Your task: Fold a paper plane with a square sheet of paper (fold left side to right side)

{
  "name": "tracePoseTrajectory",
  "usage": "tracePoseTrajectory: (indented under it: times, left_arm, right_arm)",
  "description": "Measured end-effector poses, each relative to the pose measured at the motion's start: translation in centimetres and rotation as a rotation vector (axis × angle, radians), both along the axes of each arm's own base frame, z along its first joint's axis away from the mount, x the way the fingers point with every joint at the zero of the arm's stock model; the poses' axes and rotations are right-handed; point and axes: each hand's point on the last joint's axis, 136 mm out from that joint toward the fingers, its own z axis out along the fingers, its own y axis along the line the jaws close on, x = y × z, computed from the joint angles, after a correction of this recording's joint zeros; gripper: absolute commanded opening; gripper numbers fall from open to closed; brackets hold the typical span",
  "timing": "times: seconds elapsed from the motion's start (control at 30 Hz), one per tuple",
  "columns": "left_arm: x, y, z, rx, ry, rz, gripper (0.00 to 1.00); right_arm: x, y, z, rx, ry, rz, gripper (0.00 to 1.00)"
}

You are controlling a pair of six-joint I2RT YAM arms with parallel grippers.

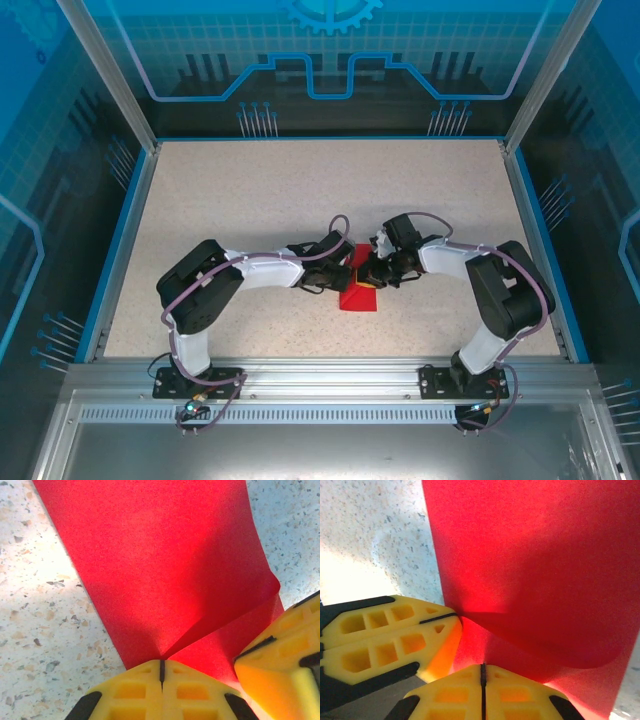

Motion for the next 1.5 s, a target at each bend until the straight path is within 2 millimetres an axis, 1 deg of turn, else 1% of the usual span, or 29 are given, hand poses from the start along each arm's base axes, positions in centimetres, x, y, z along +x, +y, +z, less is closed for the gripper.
tracePoseTrajectory:
  times: [0.3, 0.77, 0.87, 1.1, 1.13, 1.2, 1.3, 1.37, 1.43, 1.5]
  left_arm:
    - [0.0, 0.0, 0.0, 0.001, -0.002, -0.004, 0.00]
    - [0.0, 0.0, 0.0, 0.003, -0.003, -0.006, 0.00]
    - [0.0, 0.0, 0.0, 0.004, -0.004, -0.010, 0.04]
    - [-0.3, 0.2, 0.2, 0.017, -0.002, -0.029, 0.26]
    - [-0.3, 0.3, 0.4, 0.020, -0.002, -0.033, 0.27]
    - [-0.2, 0.2, 1.3, 0.016, -0.010, -0.038, 0.30]
    - [0.0, 0.0, 3.7, -0.007, -0.044, -0.043, 0.34]
    - [0.2, -0.1, 5.7, -0.034, -0.071, -0.043, 0.33]
    - [0.1, -0.2, 7.6, -0.068, -0.094, -0.045, 0.31]
    - [-0.4, -0.6, 9.3, -0.119, -0.094, -0.059, 0.29]
  right_arm:
    - [-0.3, -0.6, -0.8, -0.046, 0.013, 0.015, 0.08]
    - [-0.6, -1.5, -1.4, -0.107, 0.017, 0.026, 0.08]
    - [-0.7, -1.5, -1.4, -0.109, 0.013, 0.031, 0.08]
    - [-0.7, -1.6, -1.5, -0.117, 0.014, 0.033, 0.08]
    - [-0.7, -1.6, -1.5, -0.118, 0.015, 0.033, 0.08]
    - [-0.7, -1.6, -1.5, -0.119, 0.016, 0.034, 0.08]
    - [-0.8, -1.7, -1.5, -0.120, 0.018, 0.033, 0.08]
    - [-0.8, -1.7, -1.5, -0.120, 0.019, 0.033, 0.08]
    - [-0.8, -1.7, -1.5, -0.120, 0.019, 0.033, 0.08]
    - [-0.8, -1.7, -1.5, -0.120, 0.018, 0.033, 0.08]
